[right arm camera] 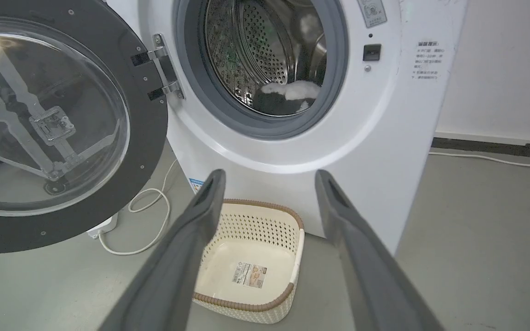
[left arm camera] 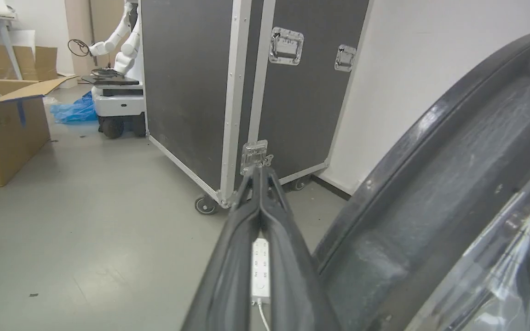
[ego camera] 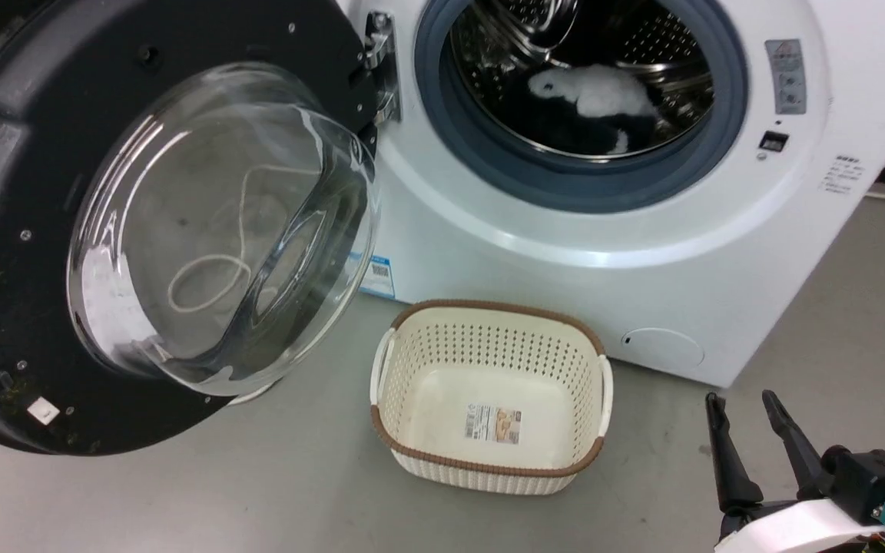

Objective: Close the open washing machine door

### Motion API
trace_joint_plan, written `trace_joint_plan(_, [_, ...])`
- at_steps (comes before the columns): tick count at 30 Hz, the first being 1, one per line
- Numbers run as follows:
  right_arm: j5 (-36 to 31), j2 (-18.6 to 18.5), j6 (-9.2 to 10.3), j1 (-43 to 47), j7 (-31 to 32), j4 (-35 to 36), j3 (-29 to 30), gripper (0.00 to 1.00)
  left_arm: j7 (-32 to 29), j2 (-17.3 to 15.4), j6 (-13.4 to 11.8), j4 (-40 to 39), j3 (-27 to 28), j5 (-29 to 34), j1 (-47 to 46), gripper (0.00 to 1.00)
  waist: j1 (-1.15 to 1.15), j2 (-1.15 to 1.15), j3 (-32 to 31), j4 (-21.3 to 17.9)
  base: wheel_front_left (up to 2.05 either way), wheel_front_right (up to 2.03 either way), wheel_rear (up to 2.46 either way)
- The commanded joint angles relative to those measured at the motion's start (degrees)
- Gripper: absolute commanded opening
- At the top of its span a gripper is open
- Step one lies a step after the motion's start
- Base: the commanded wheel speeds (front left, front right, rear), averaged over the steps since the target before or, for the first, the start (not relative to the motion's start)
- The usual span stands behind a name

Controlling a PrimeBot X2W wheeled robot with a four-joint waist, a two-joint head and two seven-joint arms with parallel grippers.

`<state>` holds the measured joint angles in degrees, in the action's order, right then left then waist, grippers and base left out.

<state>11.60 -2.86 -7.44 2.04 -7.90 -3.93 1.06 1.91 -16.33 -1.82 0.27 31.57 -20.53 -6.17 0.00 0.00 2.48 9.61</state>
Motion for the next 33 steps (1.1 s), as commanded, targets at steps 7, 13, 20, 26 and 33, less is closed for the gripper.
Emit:
trace_joint_plan(7, [0.5,0.0,-0.03,-1.9,-0.8,-0.3,0.3,1.00,-3.2,-9.0,3.6,9.2,-4.1,0.8,-3.3,0.00,0.00,0.00,4.0,0.6,0.00,0.00,0.00])
trace_joint_plan(13, [0.9,0.0,-0.03,-2.2,-1.0,-0.3,0.5,1.00,-6.2,-14.9,6.4,14.0,-9.7,0.1,-4.8,0.00,0.00,0.00,5.4,0.5,0.00,0.00,0.00])
trace_joint_plan(20, [2.1,0.0,-0.03,-2.2,-2.1,-1.0,3.0,1.00,-12.3,-21.9,7.2,9.8,-22.9,-13.2,-2.1,0.00,0.00,0.00,5.2,1.5,0.00,0.00,0.00])
trace_joint_plan(26, [2.3,0.0,-0.04,-2.9,-2.9,-1.5,5.9,1.00,-16.0,-27.9,7.6,3.3,-33.3,-24.4,-0.2,0.00,0.00,0.00,4.2,2.5,0.00,0.00,0.00])
trace_joint_plan(33, [3.3,0.0,-0.04,-2.9,-3.8,-2.2,8.1,1.00,-17.0,-30.6,8.0,-5.5,-44.5,-30.2,-2.1,0.00,0.00,0.00,3.4,2.9,0.00,0.00,0.00])
